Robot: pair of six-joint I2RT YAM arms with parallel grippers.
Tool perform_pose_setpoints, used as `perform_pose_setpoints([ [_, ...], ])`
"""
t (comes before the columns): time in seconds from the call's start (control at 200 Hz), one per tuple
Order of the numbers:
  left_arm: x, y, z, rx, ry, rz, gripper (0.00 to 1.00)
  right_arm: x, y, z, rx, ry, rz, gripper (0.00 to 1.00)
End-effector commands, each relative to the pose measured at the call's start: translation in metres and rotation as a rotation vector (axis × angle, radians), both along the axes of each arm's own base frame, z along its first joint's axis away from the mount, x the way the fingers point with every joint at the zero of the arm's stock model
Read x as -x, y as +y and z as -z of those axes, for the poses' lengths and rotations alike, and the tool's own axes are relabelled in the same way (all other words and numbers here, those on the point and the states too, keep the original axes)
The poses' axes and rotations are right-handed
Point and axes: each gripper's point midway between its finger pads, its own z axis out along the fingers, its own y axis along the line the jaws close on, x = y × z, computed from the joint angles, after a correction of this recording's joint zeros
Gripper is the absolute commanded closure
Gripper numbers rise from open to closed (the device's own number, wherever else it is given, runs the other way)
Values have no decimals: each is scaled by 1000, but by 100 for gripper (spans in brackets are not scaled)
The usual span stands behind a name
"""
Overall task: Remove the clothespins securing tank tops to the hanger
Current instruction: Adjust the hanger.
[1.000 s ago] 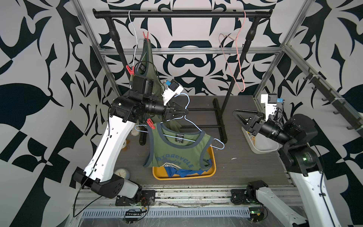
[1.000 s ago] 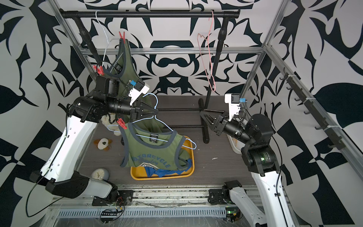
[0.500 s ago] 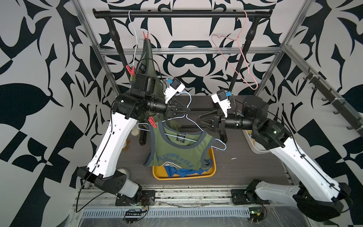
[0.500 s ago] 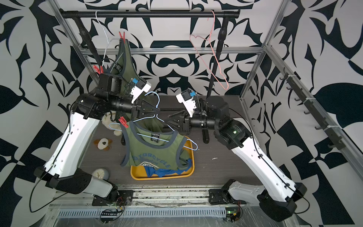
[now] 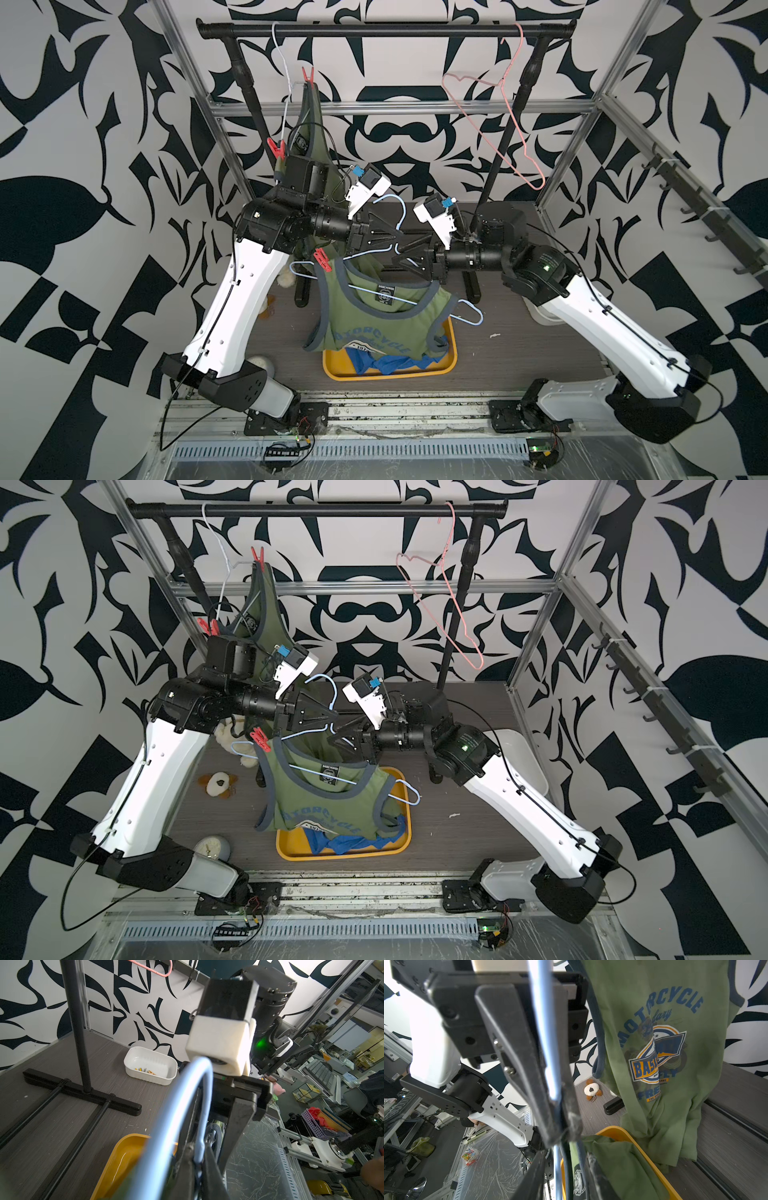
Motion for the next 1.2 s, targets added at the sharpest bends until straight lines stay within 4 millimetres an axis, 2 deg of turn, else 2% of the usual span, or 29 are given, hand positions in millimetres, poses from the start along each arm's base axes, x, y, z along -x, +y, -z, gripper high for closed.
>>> perform_pose_setpoints([
  [0.0,14,1,-10,31,-4,36,98,5,-1,-36,-80,-99,-12,70],
  [0.135,15,0,-11,35,-2,44,96,2,3,-32,-79,-107,-15,80],
  [0.305,14,-1,-12,35,-5,41,92,-4,5,-28,-79,-126,-4,100],
  [0.58,18,7,-16,2,-61,1,78,-5,0,-25,-78,-192,20,100],
  [0.63,20,9,-18,-3,-77,-8,69,-5,-1,-25,-73,-206,20,100],
  [0.75,24,15,-19,-23,-112,-31,58,-5,-4,-22,-53,-234,27,100],
  [0.965,35,29,-12,-82,-163,-71,50,-7,-12,-15,2,-268,47,100],
  [1.195,47,50,1,-184,-261,-109,43,3,-32,-23,21,-313,35,100],
])
